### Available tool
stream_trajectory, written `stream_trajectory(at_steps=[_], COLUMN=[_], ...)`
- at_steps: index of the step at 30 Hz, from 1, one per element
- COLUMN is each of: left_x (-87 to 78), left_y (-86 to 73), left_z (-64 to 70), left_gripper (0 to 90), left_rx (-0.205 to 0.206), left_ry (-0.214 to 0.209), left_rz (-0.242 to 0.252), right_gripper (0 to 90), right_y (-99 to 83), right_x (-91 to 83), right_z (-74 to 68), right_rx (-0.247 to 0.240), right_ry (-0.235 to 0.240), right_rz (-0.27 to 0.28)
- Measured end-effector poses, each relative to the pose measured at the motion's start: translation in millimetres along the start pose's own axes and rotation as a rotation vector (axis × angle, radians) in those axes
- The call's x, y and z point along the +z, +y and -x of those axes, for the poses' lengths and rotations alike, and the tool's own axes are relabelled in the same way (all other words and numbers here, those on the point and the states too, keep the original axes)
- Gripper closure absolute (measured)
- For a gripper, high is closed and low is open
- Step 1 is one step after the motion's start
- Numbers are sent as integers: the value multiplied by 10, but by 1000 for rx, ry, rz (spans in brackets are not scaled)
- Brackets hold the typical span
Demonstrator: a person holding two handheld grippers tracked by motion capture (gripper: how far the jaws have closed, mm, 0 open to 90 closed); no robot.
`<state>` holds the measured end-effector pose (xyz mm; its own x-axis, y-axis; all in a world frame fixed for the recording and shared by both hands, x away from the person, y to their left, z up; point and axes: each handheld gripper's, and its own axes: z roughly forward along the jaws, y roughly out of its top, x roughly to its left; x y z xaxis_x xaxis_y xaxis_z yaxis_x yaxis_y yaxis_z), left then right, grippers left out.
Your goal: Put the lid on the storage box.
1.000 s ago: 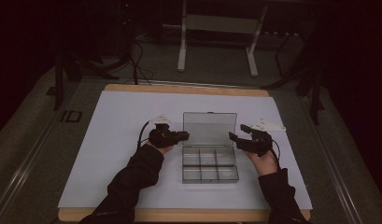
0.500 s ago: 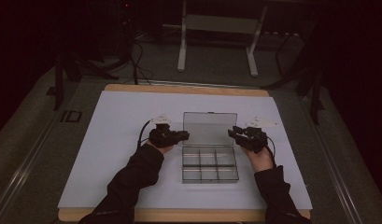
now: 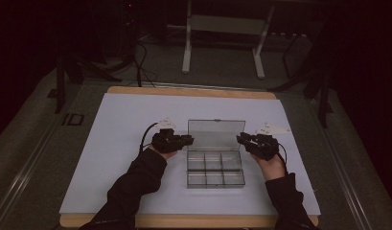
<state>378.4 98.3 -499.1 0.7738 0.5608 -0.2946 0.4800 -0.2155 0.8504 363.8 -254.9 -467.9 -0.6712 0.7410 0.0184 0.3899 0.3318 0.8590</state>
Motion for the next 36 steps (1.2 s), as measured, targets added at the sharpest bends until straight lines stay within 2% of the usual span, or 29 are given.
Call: stream_trajectory(at_steps=[5,6,14,23,27,36], left_x=[-46,-97,-190,-223,-256,-280], left_y=[-7,-20,-79,-122,-172,-252], left_z=[46,104,195,260,295,332], left_gripper=[787,787,787,798,807,827], left_rx=[11,33,59,69,81,81], left_ry=[5,19,36,27,15,-3], left_rz=[4,0,-10,-27,-50,-73], right_gripper=[768,788,796,807,813,814], right_y=[-26,-41,-101,-198,-261,-356], right_x=[-70,-110,-216,-305,-331,-371], right_z=[-12,-18,-68,-97,-115,-138], right_rx=[-3,-11,-37,-62,-74,-95], right_ry=[20,31,44,77,92,113], right_rz=[11,12,12,13,4,-23])
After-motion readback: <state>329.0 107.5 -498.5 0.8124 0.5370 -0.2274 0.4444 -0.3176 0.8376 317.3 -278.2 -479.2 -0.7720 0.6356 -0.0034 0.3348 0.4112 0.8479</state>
